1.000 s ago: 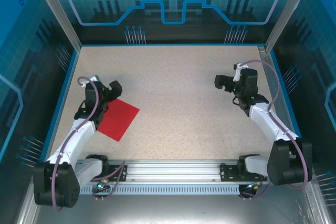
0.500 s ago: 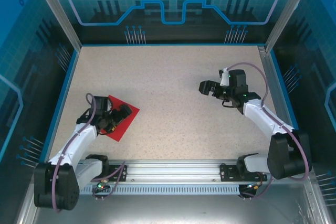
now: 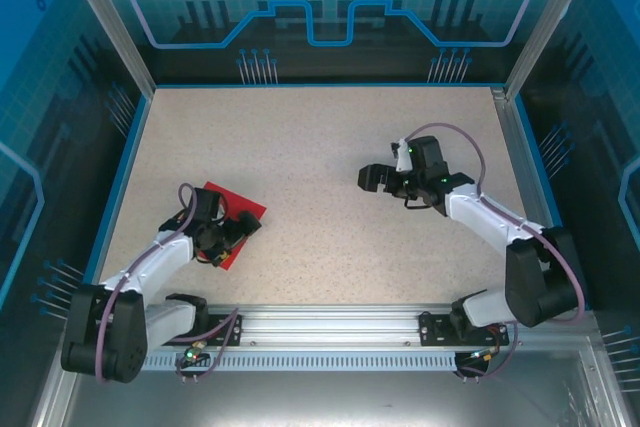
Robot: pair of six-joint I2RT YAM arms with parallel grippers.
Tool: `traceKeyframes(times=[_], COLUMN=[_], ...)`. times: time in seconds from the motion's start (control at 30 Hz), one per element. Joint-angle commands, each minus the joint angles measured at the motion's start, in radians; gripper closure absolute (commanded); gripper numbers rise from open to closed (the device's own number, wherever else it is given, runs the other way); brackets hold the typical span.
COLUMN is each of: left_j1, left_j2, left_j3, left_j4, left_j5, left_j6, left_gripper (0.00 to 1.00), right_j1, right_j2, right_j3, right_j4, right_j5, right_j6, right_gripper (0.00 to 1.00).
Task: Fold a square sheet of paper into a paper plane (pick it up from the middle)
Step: Move the square sheet of paper to the center of the table.
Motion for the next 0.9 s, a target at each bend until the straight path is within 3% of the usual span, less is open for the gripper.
traceKeyframes(times=[0.0, 0.1, 0.23, 0.53, 0.63, 0.77, 0.87], left_j1=[-0.052, -0.081, -0.183, -0.363, -0.372, -0.365, -0.308], left_j2=[0.027, 0.066, 0.146, 0.472, 0.451, 0.318, 0.184], left_j3=[-0.057, -0.059, -0.017, 0.189, 0.245, 0.290, 0.280], left_j4=[0.040, 0.103, 0.210, 0.484, 0.456, 0.285, 0.169], left_j5=[0.011, 0.030, 0.043, 0.114, 0.099, -0.018, -0.105], left_j6=[-0.096, -0.147, -0.223, -0.321, -0.299, -0.208, -0.156], left_gripper=[0.01, 0.01, 0.01, 0.01, 0.01, 0.01, 0.01], right_j1=[0.050, 0.082, 0.117, 0.148, 0.151, 0.165, 0.209], right_j2=[0.022, 0.035, 0.050, 0.056, 0.042, 0.030, 0.058], right_j3=[0.022, 0.058, 0.063, 0.042, 0.034, 0.034, 0.034], right_j4=[-0.046, -0.072, -0.097, -0.163, -0.179, -0.137, -0.080], right_j5=[0.036, 0.068, 0.110, 0.217, 0.230, 0.195, 0.161], right_j6=[0.013, 0.011, 0.030, 0.099, 0.109, 0.147, 0.188], right_gripper=[0.01, 0.01, 0.01, 0.01, 0.01, 0.01, 0.04])
